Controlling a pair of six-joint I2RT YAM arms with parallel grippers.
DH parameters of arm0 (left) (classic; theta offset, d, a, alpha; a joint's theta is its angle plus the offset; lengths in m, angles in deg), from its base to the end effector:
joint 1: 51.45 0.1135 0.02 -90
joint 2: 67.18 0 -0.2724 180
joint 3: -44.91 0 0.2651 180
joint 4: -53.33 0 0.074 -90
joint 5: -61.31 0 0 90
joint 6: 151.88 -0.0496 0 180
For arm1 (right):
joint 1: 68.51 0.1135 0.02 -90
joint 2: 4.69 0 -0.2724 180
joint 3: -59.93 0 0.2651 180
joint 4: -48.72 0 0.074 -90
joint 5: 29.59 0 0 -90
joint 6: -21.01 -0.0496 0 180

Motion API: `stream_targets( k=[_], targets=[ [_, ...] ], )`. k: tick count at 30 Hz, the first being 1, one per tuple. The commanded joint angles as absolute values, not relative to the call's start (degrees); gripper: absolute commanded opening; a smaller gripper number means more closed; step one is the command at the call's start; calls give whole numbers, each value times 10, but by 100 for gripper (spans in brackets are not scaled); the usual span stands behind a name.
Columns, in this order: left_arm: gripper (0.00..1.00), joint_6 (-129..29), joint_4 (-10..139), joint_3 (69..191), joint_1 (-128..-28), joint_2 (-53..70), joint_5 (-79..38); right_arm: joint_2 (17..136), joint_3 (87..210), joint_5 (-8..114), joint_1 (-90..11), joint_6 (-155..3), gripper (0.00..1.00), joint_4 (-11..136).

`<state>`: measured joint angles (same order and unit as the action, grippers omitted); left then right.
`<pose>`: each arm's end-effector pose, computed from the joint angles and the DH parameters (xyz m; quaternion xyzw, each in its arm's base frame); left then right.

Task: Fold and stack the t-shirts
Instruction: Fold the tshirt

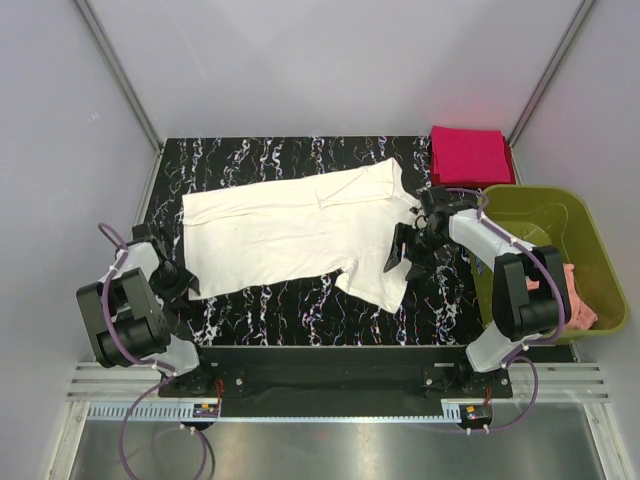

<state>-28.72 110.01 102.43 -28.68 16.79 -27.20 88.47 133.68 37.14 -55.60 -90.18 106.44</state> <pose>0.2250 0.0931 0.1436 -0.4674 0.8819 -0.0184 0.0585 0.2994 0.0887 0.1808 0.0477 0.9724 0.2238 0.0462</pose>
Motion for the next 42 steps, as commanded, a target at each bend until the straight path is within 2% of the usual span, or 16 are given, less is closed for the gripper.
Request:
stream_targets(
  k=[1,11,14,16,22,26,32,37,42],
  targets=[
    [46,-284,1082,1021,-283,164,-279,865,1337,365,-556,-894,70,1063],
    [46,-277,1067,1033,-277,171,-276,875,1333,372,-557,-897,70,1057],
    [38,-276,1057,1033,-275,188,-264,878,1330,383,-557,-906,70,1058],
    [29,-274,1050,1033,-275,195,-257,878,1328,385,-565,-917,71,1057],
    [9,-279,1046,1040,-275,206,-264,898,1321,367,-624,-926,71,1060],
    [0,-280,1052,1036,-275,198,-261,908,1332,377,-637,-916,72,1065],
    [0,-272,1060,1020,-275,182,-252,942,1343,390,-638,-921,71,1047],
    [0,-268,1068,1019,-275,171,-256,970,1358,414,-638,-928,59,1029],
    [0,-270,1071,1023,-275,161,-260,995,1401,456,-639,-909,59,1029]
  ],
)
